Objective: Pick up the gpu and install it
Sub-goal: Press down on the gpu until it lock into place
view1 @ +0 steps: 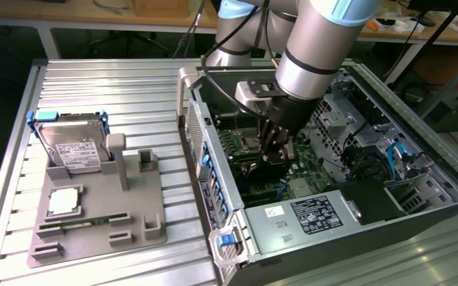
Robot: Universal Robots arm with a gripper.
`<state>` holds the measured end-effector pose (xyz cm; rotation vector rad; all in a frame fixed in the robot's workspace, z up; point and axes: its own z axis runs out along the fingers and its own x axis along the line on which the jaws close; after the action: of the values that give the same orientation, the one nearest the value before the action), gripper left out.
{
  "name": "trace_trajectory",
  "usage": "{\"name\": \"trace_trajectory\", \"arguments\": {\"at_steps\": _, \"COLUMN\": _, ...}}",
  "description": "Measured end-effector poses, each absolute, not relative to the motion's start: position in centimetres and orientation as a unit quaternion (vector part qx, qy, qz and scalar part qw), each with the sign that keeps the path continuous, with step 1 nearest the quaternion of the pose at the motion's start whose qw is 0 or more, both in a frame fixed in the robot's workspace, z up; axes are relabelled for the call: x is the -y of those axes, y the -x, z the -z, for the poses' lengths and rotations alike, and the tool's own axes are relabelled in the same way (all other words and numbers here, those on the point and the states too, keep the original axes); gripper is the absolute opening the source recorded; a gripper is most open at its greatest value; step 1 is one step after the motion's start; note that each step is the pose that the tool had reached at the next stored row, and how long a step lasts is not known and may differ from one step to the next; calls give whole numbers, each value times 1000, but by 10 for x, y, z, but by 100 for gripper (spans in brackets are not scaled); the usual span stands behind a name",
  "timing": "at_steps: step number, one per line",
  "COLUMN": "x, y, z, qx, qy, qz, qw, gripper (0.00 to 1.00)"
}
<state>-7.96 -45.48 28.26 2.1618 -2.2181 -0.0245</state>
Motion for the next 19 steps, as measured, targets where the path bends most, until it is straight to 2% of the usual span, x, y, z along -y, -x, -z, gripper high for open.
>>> {"name": "trace_trajectory", "arguments": {"at_steps": 10, "x": 450, "y": 103, "z": -283, "qx": 716, "qy": -697, "qz": 19, "qw": 34, "gripper": 11}}
{"name": "trace_trajectory", "arguments": {"at_steps": 19, "x": 448, "y": 117, "z": -288, "qx": 714, "qy": -696, "qz": 45, "qw": 61, "gripper": 11}}
